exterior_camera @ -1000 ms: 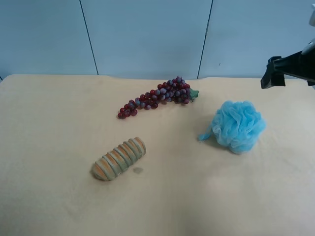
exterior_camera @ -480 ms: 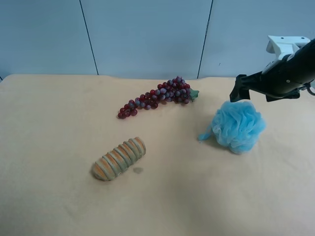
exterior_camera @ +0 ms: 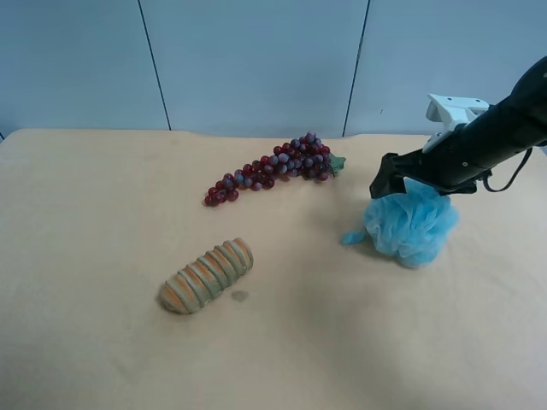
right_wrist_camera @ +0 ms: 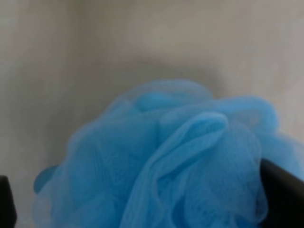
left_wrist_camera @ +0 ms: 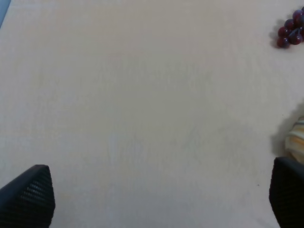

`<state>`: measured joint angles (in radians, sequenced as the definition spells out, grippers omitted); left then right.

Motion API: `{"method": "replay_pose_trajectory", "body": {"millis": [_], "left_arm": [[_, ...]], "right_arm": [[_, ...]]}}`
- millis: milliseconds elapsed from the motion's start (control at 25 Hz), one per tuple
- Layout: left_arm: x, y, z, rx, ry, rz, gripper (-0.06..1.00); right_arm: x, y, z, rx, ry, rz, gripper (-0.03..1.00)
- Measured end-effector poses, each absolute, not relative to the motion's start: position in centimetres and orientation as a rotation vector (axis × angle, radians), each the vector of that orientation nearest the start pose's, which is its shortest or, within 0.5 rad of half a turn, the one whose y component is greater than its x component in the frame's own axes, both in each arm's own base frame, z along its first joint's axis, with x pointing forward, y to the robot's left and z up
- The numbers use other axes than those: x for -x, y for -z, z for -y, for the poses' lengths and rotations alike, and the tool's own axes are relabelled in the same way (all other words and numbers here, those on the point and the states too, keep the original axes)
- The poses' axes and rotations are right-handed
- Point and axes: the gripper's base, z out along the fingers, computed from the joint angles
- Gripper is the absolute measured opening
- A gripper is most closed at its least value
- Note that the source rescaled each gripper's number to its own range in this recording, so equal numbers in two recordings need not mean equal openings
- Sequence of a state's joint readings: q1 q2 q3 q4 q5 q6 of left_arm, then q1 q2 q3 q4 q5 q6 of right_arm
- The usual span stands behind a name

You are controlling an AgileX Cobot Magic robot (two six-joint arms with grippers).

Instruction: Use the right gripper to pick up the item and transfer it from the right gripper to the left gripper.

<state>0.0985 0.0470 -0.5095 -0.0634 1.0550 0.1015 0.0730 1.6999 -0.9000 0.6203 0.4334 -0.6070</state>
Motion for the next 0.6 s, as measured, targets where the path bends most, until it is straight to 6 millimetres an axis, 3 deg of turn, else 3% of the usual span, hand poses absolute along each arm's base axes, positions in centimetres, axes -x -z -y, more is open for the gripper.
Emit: {"method": "replay_pose_trajectory", "body": {"millis": [320, 600], "left_arm": [[-0.2, -28.1, 0.5, -0.004, -0.046, -2.075, 0.95], [-0.2, -28.1, 0.5, -0.004, -0.046, -2.075, 0.95]], "right_arm": [[-32.3, -15.2, -4.6, 0.229, -0.349, -2.663, 0.92], [-32.1, -14.8, -4.8, 0.239, -0.373, -2.694, 0.90]]}}
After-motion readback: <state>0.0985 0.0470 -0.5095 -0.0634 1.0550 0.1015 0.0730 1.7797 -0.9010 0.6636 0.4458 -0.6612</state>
